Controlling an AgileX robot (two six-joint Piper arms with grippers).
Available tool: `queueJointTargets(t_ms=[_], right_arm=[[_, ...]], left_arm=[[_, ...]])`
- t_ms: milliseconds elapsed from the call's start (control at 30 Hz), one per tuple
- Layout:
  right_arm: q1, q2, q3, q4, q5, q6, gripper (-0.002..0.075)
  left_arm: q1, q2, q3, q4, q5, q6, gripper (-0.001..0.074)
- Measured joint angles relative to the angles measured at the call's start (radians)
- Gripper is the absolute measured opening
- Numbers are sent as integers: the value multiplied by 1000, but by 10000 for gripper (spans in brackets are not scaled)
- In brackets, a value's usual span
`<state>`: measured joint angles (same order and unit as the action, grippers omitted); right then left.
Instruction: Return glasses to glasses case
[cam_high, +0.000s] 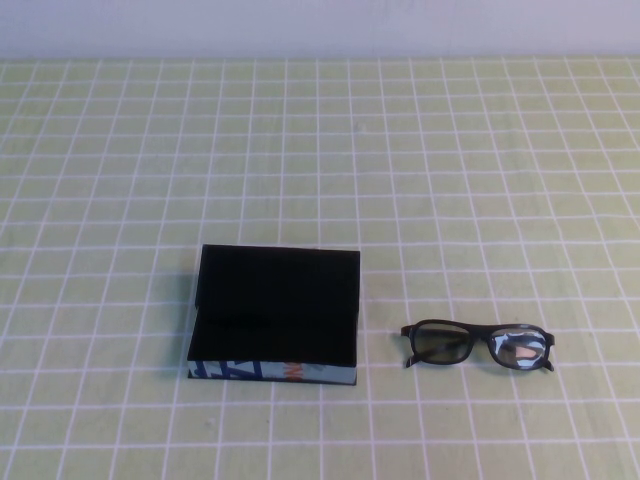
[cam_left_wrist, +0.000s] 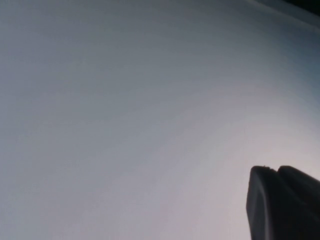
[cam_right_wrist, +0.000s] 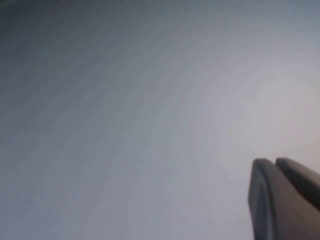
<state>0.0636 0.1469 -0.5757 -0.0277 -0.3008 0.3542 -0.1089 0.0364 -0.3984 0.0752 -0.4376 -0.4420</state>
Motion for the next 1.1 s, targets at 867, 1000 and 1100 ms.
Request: queueJointTargets(t_ms=[867,1000,1100], right_arm=[[68,844,-433,210,1094,-459,-18],[182,969,-485,199,1238,-607,-18],[271,1072,-524,155,1301,-754,-18]], left_arm=[[0,520,-400,-347,1122,463,-3],[0,568,-400,-444,1140,491,-3],[0,588,-400,-469,1142,494,-3]])
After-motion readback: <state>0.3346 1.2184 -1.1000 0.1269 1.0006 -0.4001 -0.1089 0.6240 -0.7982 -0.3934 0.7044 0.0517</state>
